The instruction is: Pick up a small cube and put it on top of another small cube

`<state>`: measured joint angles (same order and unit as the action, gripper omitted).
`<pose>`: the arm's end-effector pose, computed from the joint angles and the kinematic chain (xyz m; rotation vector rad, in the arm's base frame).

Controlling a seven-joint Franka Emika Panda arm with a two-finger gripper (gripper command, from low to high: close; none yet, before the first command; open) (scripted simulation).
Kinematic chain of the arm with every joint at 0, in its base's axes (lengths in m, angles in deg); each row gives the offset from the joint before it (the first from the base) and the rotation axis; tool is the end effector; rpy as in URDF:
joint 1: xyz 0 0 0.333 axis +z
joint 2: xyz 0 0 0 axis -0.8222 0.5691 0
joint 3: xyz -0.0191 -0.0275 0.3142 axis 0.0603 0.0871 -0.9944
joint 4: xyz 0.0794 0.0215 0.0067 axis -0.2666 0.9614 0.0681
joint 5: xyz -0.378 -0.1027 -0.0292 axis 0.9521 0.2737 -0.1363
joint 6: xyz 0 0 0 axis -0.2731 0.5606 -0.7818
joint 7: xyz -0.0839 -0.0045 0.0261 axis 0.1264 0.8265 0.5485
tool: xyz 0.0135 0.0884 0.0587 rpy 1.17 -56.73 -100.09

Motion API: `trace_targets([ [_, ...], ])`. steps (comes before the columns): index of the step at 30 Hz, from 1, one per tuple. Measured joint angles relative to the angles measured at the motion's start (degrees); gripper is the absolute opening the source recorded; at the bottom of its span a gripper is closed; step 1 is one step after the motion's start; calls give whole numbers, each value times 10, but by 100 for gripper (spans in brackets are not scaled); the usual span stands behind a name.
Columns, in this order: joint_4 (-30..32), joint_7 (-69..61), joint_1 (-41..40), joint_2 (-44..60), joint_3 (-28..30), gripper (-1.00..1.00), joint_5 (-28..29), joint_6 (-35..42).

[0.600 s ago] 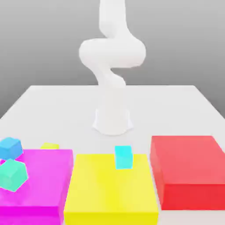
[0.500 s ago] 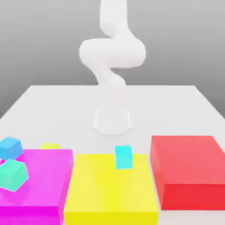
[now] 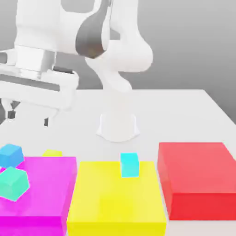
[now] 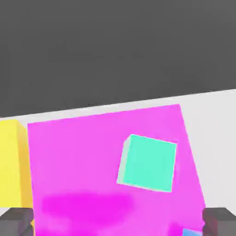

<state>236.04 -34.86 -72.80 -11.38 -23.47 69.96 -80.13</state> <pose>0.3381 -0.2113 0.3236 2.7240 -1.4344 0.3505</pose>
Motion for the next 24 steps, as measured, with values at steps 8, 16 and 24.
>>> trace_targets([
  [8, 102, -112, -34, 111, 98, 0, -36, -96],
  [16, 85, -303, -153, 268, -84, 0, -298, -219],
  [24, 79, -313, -222, 304, -153, -100, -308, -250],
])
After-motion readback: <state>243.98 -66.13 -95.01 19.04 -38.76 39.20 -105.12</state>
